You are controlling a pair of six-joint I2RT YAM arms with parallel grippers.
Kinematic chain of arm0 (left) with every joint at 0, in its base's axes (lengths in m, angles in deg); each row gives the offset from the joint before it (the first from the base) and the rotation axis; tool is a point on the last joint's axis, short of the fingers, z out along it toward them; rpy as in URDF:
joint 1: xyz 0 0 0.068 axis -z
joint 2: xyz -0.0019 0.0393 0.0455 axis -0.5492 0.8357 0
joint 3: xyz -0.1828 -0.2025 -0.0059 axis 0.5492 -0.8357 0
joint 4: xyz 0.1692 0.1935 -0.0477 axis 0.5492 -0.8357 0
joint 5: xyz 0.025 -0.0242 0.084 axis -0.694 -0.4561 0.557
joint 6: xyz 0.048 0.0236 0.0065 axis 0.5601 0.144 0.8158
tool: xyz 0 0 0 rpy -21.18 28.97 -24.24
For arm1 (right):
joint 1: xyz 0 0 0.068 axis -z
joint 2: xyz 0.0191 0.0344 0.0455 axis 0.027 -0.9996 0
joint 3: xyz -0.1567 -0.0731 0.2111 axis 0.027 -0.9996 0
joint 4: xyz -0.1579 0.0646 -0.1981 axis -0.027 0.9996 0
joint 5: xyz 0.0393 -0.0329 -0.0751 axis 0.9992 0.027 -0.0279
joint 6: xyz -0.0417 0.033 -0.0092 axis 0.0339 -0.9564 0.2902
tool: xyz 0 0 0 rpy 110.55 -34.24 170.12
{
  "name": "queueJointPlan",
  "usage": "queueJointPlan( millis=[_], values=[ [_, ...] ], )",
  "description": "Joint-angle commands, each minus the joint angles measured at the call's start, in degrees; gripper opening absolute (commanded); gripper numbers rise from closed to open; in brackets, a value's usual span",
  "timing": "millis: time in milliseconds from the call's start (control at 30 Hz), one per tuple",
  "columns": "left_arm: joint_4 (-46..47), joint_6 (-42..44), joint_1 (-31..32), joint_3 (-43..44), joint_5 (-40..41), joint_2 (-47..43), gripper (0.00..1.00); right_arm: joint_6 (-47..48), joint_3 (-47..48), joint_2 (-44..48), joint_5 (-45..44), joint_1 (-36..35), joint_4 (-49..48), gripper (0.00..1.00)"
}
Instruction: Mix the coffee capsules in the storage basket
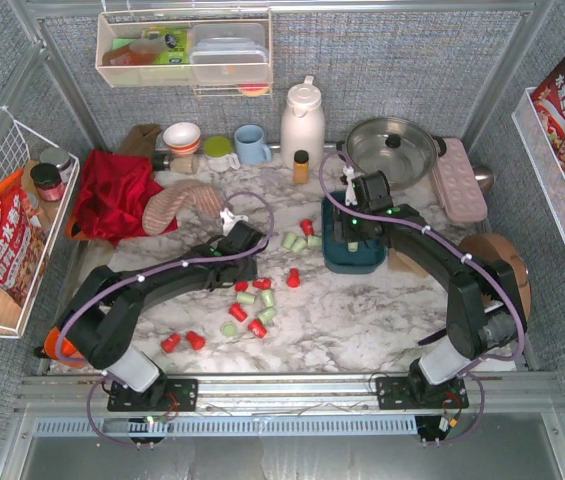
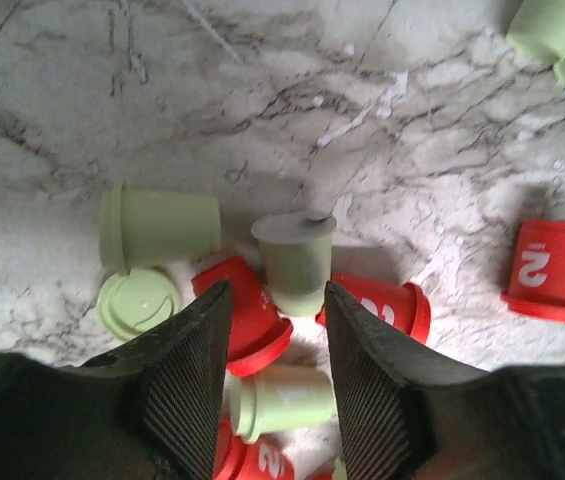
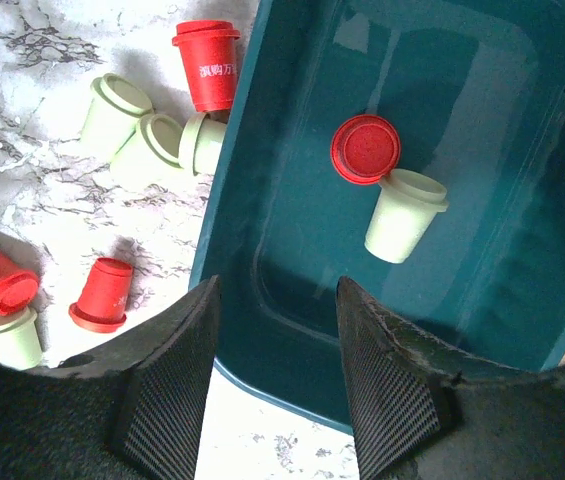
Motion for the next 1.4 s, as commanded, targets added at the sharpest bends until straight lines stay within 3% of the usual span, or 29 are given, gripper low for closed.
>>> queueJointPlan(
  millis=[0,700,867,1100,1233,1367],
  values=[
    [3.2,-1.4,-0.6,1.5,0.2,2.9,0.51,0.2,0.5,0.5,0.9,-0.2,0.3,0.54],
    [8.1,-0.2,-1.1,2.9,-4.6,10.0,0.43,1.1,0.9,1.4,1.7,-2.0,0.7,0.55],
    [12.9,2.0,-0.7,3.4,-5.7,6.6,0.32,1.0,0.3,3.7,-0.2,-2.3,0.4,0.55],
    [25.2,8.6,2.0,14.1,-10.7,6.6,0.32,-1.6,-6.5,12.5,-11.0,-1.6,-5.2,0.55],
    [36.0,11.3,4.3,19.9,-17.6,11.5,0.36,-4.3,-12.3,18.0,-16.9,0.3,-8.8,0.55],
    [37.9,10.9,6.2,25.1,-19.8,18.1,0.39,-7.1,-16.6,23.7,-20.7,2.7,-11.6,0.55]
  ],
)
